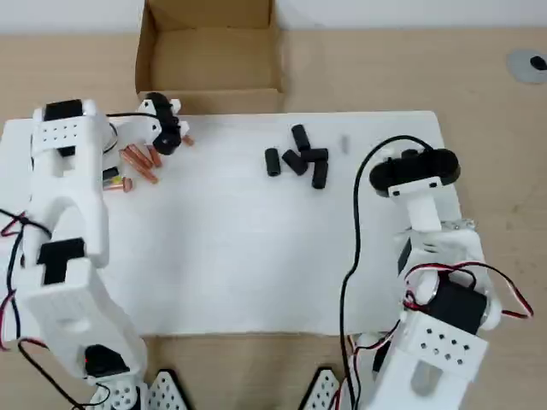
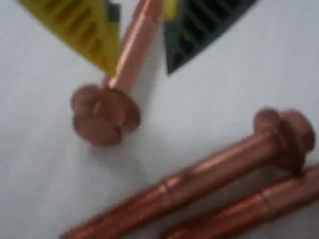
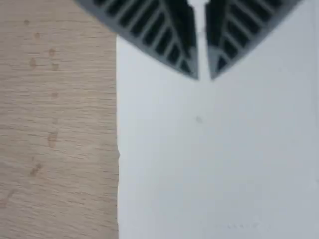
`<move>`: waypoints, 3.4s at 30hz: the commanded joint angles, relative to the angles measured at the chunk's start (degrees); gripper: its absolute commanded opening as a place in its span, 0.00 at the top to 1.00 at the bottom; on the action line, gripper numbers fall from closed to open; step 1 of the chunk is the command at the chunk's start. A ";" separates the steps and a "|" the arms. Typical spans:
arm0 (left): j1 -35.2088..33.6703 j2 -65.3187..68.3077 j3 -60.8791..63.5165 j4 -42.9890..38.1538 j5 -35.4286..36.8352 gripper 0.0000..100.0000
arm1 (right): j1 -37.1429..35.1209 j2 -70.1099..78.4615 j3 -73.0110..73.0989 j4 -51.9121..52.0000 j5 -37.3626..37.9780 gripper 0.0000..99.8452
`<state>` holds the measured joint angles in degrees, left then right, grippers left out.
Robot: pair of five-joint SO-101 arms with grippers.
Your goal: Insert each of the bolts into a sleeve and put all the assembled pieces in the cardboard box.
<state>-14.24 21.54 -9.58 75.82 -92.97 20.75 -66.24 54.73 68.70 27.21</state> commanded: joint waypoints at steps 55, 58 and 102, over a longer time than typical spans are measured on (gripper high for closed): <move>1.76 14.11 -24.79 16.88 4.48 0.99 | 0.22 0.04 -0.40 -2.20 -0.44 0.99; 1.93 8.31 -29.36 21.98 10.02 0.99 | -4.09 0.22 -1.63 -0.70 -0.35 0.99; 1.93 -101.32 75.96 -23.56 90.20 0.99 | -33.89 77.76 -57.01 -4.13 -46.33 0.99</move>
<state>-11.87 -78.07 66.02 53.85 -2.77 -14.95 11.12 1.27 64.66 -15.08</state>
